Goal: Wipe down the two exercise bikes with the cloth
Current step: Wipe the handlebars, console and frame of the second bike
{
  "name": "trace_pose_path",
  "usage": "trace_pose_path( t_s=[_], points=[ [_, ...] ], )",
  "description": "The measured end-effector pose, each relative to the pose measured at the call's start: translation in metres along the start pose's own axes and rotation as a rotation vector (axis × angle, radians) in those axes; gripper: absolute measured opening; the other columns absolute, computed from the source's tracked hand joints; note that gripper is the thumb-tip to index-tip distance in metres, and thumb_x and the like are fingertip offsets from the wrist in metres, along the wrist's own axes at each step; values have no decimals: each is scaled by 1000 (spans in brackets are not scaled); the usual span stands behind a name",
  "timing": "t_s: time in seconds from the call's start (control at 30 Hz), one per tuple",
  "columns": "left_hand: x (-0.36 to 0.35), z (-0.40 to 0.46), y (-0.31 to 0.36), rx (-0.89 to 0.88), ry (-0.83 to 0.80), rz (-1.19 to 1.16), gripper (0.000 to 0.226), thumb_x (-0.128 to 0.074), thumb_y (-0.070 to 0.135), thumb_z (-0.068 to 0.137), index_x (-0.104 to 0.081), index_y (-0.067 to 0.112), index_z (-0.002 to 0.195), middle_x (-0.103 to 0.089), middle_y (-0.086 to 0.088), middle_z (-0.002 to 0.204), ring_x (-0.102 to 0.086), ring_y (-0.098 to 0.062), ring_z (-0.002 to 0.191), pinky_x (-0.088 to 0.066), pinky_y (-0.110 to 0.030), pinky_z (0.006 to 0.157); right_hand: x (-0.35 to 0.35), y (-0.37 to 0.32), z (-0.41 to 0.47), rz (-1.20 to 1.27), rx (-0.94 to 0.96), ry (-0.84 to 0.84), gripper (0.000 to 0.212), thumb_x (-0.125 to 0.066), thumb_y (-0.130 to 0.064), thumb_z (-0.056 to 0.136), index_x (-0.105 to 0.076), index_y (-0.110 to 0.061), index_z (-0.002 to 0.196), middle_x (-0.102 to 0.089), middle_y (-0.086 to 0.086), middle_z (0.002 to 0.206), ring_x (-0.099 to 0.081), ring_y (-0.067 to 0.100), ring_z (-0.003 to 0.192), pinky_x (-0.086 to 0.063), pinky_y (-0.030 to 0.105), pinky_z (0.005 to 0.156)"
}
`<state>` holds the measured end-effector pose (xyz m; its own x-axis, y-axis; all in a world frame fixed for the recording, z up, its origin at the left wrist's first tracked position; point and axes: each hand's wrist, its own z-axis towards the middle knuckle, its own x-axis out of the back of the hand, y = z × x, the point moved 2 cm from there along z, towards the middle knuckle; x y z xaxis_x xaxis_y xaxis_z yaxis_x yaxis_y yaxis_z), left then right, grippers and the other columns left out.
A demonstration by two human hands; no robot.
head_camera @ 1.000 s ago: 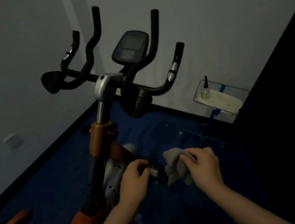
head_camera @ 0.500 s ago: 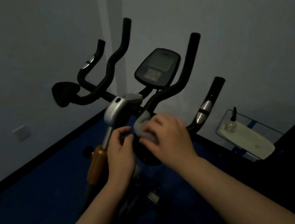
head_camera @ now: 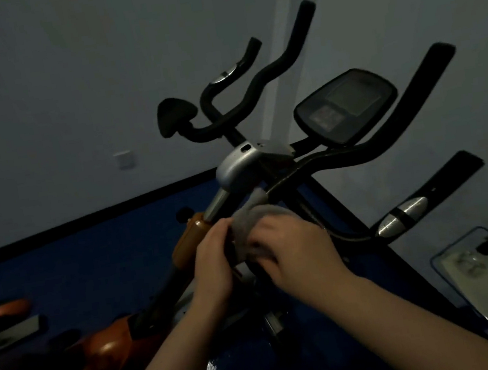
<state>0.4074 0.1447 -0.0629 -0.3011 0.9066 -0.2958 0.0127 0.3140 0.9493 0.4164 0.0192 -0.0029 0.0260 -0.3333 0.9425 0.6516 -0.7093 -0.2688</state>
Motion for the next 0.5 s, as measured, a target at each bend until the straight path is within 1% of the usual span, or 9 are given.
trace_pose_path(
  t_s=[0.03, 0.1, 0.2, 0.27, 0.33, 0.37, 0.43, 0.47, 0.5],
  points=[
    [-1, -1, -2, 37, 29, -75, 37, -42, 25, 98, -75, 26, 82, -69, -12, 99, -61, -32, 105, -43, -56, 102, -1, 1, -3, -25, 46, -97, 16, -59, -27, 85, -68, -24, 98, -66, -7, 101, -59, 16, 95, -49, 32, 81],
    [-2, 0, 0, 62, 48, -100, 36, -42, 25, 100, -76, 25, 88, -72, -10, 101, -64, -30, 106, -49, -47, 96, 7, 8, -1, -12, 48, -170, 17, -62, -32, 83, -69, -30, 98, -66, -10, 102, -60, 15, 96, -51, 35, 79],
    [3, 2, 7, 73, -2, -27, 34, -40, 33, 100, -71, 20, 101, -76, -3, 98, -70, -16, 95, -56, -22, 70, 14, 12, 10, -43, 6, -13, 16, -67, -22, 81, -69, -22, 97, -64, -6, 103, -60, 18, 93, -50, 27, 74],
    [7, 6, 8, 88, -56, -21, 35, -39, 33, 100, -70, 16, 104, -76, -2, 94, -72, -11, 85, -54, -16, 60, 9, 3, 13, -72, -16, 55, 17, -65, -19, 81, -66, -22, 98, -62, -6, 107, -57, 15, 97, -41, 20, 76],
    [8, 7, 11, 104, -74, -36, 36, -39, 31, 100, -69, 12, 103, -76, -6, 92, -72, -13, 84, -55, -18, 61, 0, -5, 10, -61, 42, -53, 20, -62, -24, 84, -65, -27, 103, -61, -8, 110, -55, 13, 103, -43, 22, 83],
    [8, 8, 13, 80, -69, -4, 36, -39, 30, 100, -70, 11, 101, -75, -7, 94, -70, -14, 88, -56, -20, 67, 0, -6, 8, -44, 58, -140, 20, -60, -27, 85, -65, -29, 104, -61, -9, 110, -55, 13, 104, -46, 26, 86],
    [7, 11, 20, -20, -76, 148, 36, -37, 27, 99, -70, 11, 100, -72, -7, 101, -66, -15, 98, -54, -28, 83, 12, 1, 0, -19, 28, -262, 18, -60, -32, 84, -66, -29, 101, -61, -10, 106, -57, 14, 101, -48, 34, 84],
    [6, 14, 23, -76, -93, 200, 36, -36, 23, 100, -69, 9, 101, -71, -6, 103, -66, -15, 99, -53, -32, 87, 20, 6, -4, -9, -9, -257, 16, -61, -32, 84, -66, -29, 99, -59, -11, 103, -57, 14, 98, -49, 35, 80],
    [5, 18, 25, -104, -106, 193, 35, -35, 19, 100, -68, 8, 102, -71, -6, 102, -66, -15, 99, -53, -32, 86, 30, 12, -6, -4, -68, -195, 13, -62, -30, 83, -65, -29, 96, -58, -11, 100, -57, 13, 94, -49, 33, 76]
  ],
)
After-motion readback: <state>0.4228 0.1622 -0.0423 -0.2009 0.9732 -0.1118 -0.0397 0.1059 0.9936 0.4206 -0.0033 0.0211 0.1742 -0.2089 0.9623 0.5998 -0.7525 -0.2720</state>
